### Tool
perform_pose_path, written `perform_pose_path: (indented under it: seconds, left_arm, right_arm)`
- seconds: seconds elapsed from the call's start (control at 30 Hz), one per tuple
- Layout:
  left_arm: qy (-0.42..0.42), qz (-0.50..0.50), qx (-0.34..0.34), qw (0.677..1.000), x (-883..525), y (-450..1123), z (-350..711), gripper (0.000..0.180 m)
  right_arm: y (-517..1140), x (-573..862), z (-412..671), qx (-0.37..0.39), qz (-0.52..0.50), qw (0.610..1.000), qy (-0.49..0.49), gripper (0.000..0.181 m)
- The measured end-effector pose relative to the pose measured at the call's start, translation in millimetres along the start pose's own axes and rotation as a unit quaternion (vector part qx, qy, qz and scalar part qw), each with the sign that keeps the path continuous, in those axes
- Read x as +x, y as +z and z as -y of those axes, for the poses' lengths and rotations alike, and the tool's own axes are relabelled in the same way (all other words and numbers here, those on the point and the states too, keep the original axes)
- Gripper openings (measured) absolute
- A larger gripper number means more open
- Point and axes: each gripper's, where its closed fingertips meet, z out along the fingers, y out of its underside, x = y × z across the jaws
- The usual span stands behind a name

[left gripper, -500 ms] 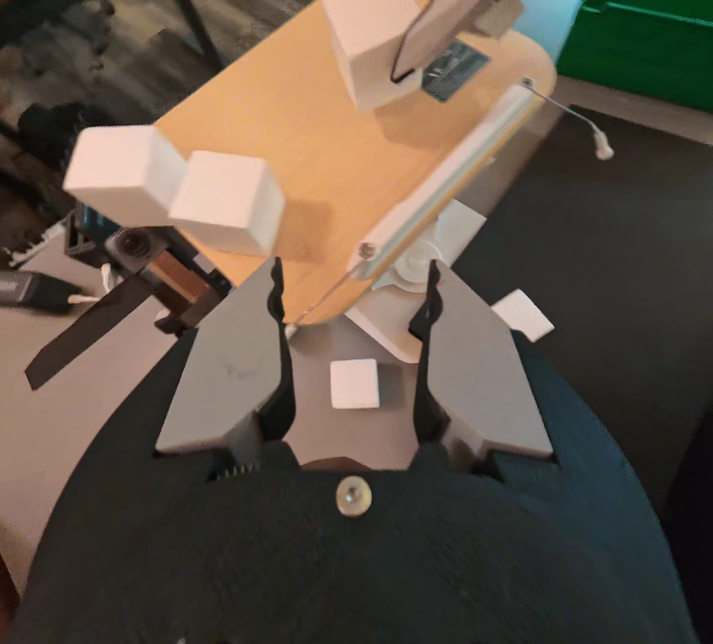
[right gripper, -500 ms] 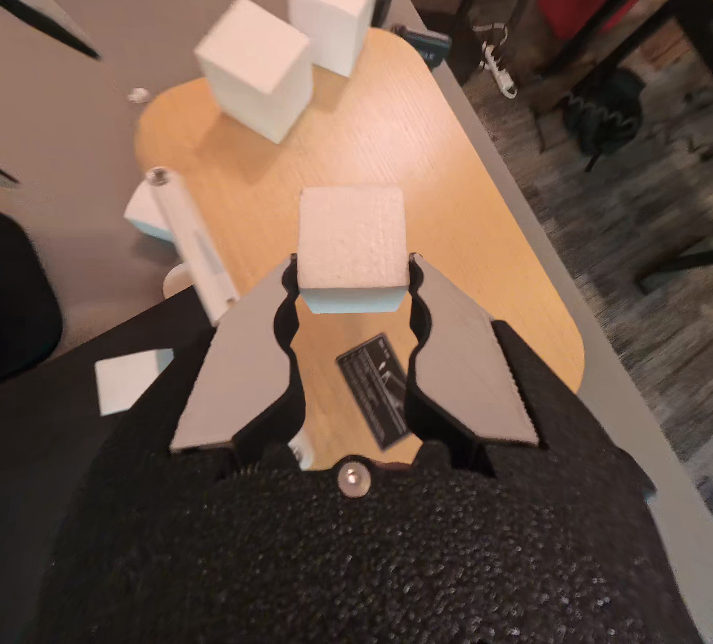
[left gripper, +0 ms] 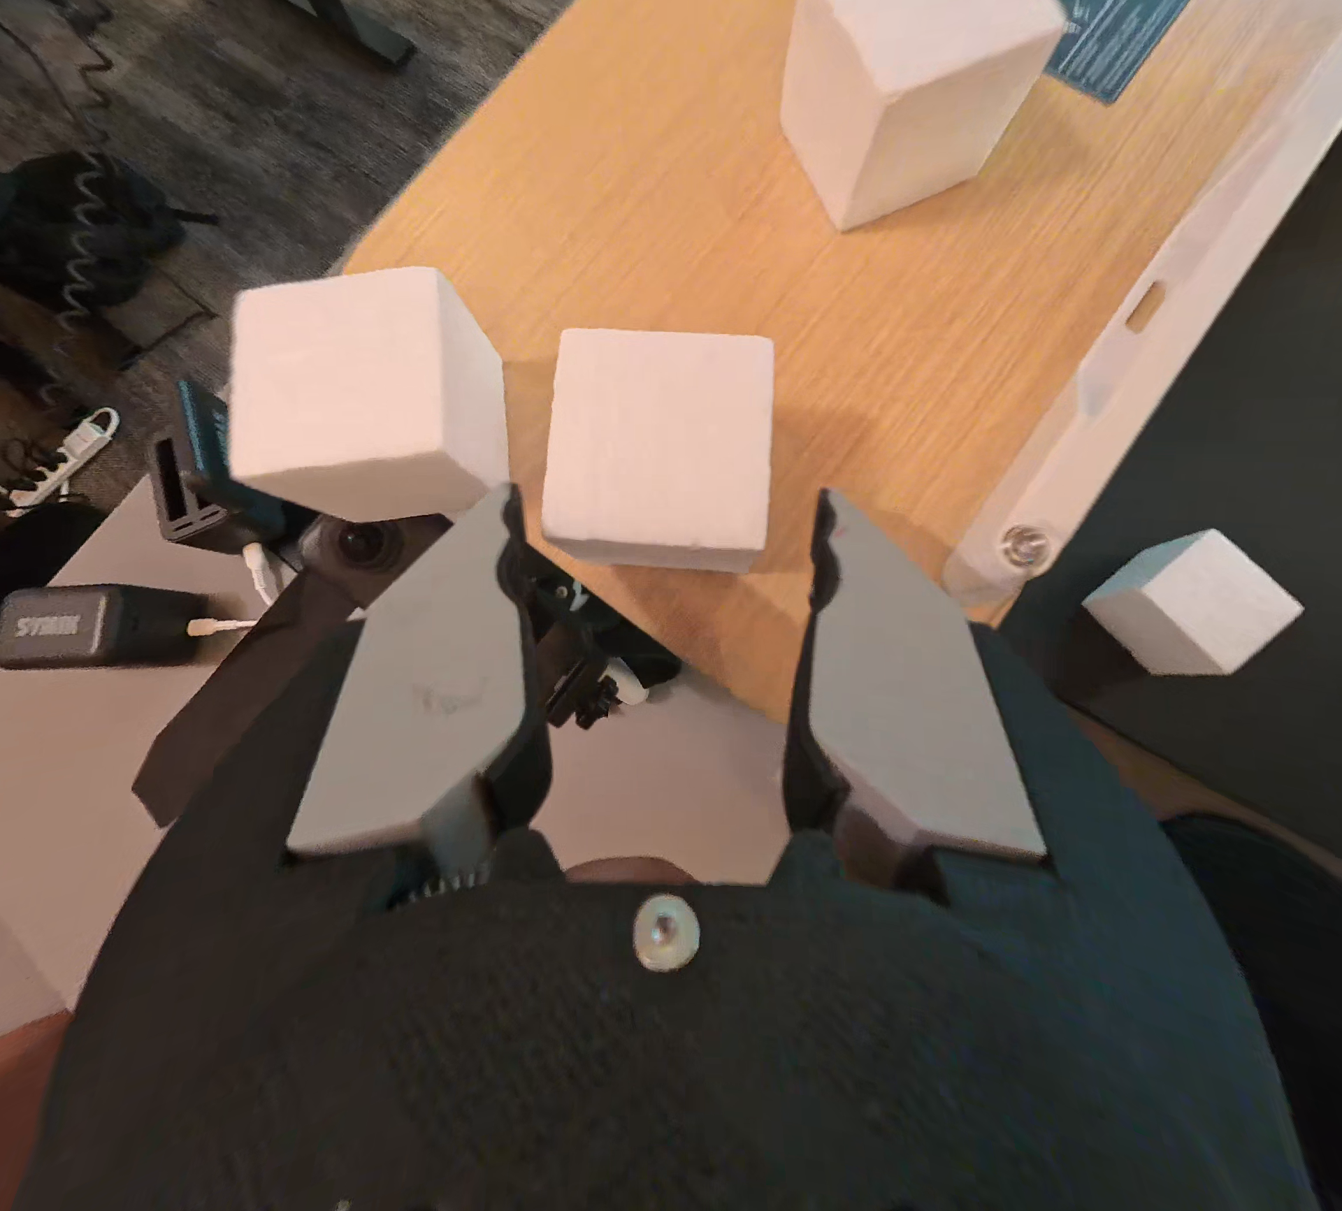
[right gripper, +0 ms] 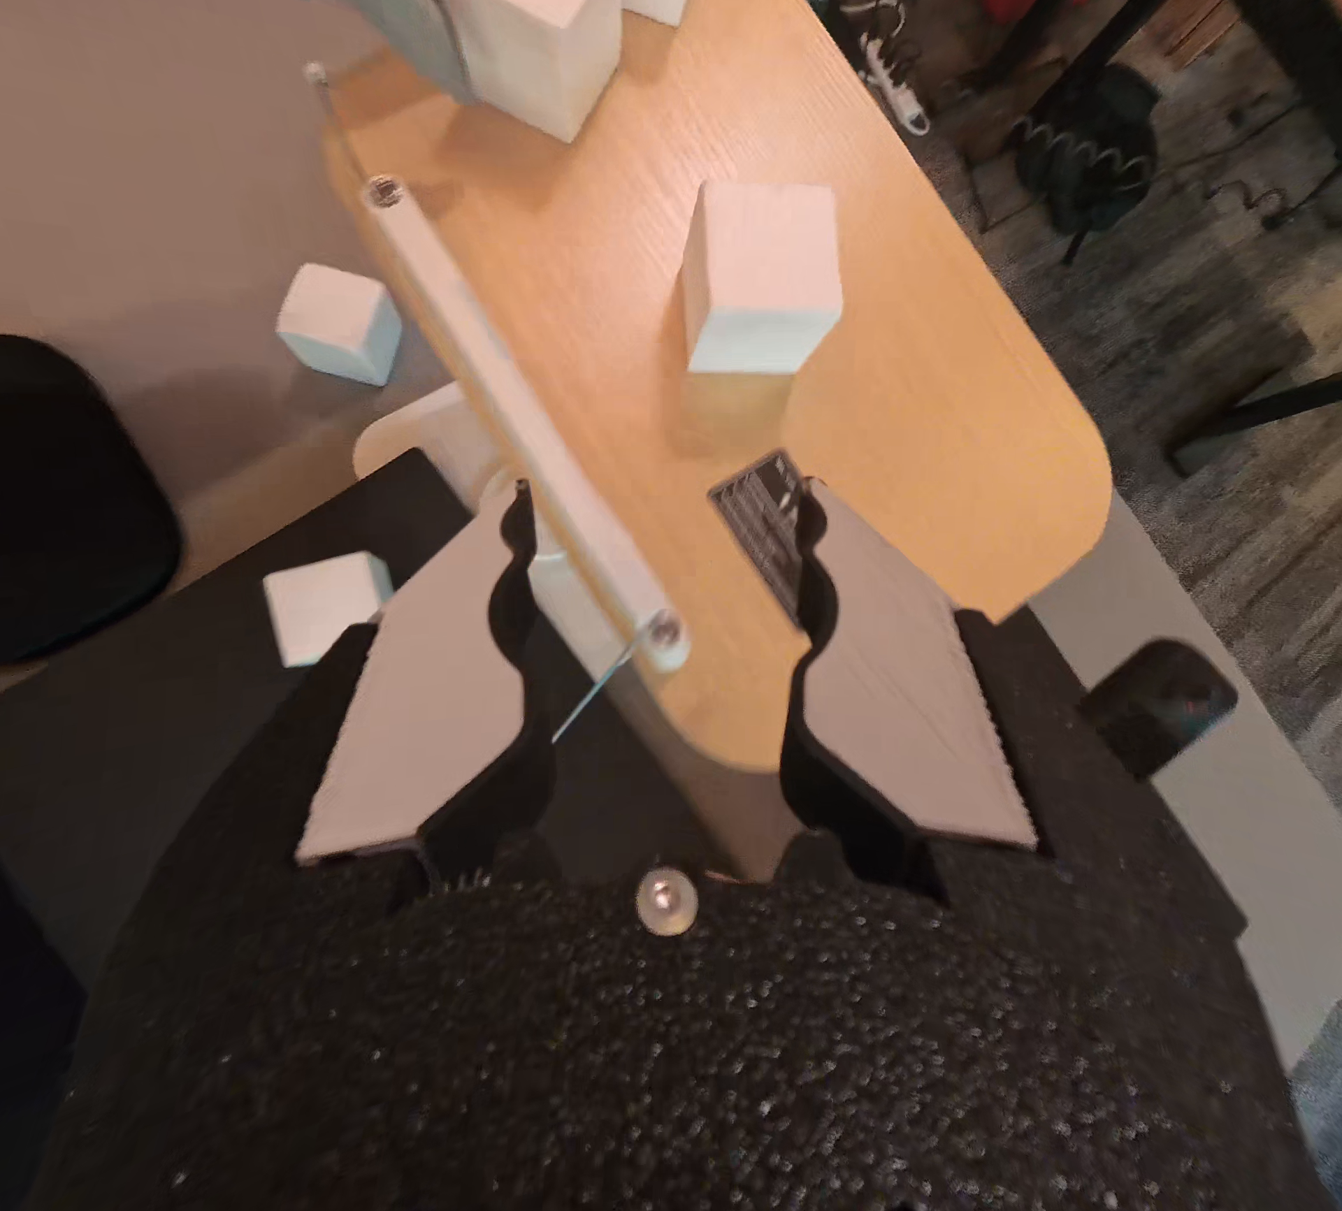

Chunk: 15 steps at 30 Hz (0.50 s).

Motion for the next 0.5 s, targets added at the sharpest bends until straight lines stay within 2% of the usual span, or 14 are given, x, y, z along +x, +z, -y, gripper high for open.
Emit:
perform_pose_path:
  seconds: [0.07, 0.13, 0.23, 0.33, 0.5]
  left_arm:
    - [0.014, -0.019, -0.017, 1.0, 3, 7, -4, 0.058]
    - [0.03, -0.036, -0.004, 0.999, 12, 2, 8, 0.058]
    - [0.083, -0.085, 0.051, 0.992, 39, -12, 55, 0.057]
    - [0.13, -0.083, 0.023, 0.988, 46, -5, 94, 0.058]
    - [0.136, -0.09, -0.016, 0.986, 60, 29, 124, 0.058]
  right_arm:
    - [-33, -10, -15, 0.017, -0.008, 1.0, 0.023, 0.072]
    - [-66, -20, -31, 0.036, -0.02, 0.998, 0.051, 0.071]
    - [-107, -36, -62, 0.053, -0.037, 0.995, 0.081, 0.067]
    - [-129, -45, -97, 0.04, -0.059, 0.992, 0.108, 0.066]
    - [-156, -49, -119, 0.07, -0.09, 0.98, 0.164, 0.065]
